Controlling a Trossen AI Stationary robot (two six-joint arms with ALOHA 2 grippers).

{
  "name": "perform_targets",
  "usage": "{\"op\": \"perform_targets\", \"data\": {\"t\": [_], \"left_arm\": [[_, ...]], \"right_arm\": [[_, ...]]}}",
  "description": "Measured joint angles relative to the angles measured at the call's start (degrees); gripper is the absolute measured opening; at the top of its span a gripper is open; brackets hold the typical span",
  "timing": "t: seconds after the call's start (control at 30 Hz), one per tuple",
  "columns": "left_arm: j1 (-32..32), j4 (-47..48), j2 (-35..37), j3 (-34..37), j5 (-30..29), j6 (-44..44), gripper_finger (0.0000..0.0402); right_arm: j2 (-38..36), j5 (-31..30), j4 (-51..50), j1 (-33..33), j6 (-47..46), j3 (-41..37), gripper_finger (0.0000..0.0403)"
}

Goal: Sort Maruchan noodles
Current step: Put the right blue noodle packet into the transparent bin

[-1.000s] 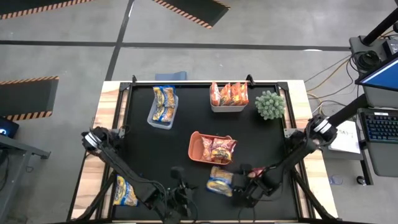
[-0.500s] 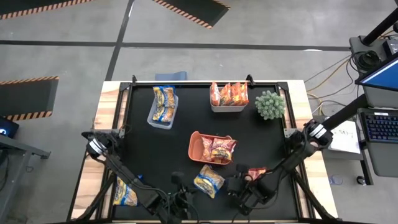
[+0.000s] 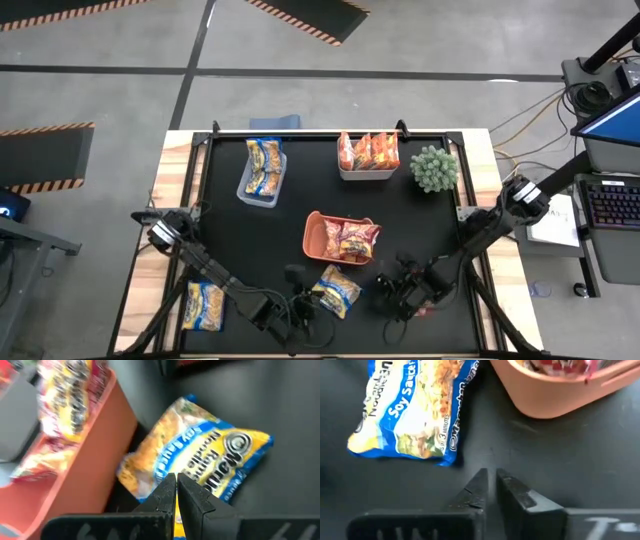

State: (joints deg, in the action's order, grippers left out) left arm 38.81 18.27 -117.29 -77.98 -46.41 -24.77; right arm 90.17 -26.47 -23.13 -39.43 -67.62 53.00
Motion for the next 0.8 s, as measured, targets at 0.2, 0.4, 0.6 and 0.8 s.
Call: {"op": "perform_targets", "data": {"t": [0.2,0.4,0.6,0.8], "left_arm": [[-0.3,-0.3,-2.4,0.9,1.9,-1.5,0.0],[-0.3,-1.3,-4.7,1.5,2.0,-4.3,0.0],[-0.5,-1.7,-5.9,2.3,2.0,-7.5,0.0],[-0.5,-1.8,-6.0,2.8,1.8,-9.7,0.0]], "right_arm": [[-2.6,5.0,19.1,1.9,0.0,-8.0,0.01],[-2.5,5.3,25.9,2.0,-0.4,-11.0,0.0193],[0.7,5.0,30.2,2.8,-0.6,-11.2,0.0271],[1.8,6.0,37.2,3.7,1.8,-11.2,0.0318]]}}
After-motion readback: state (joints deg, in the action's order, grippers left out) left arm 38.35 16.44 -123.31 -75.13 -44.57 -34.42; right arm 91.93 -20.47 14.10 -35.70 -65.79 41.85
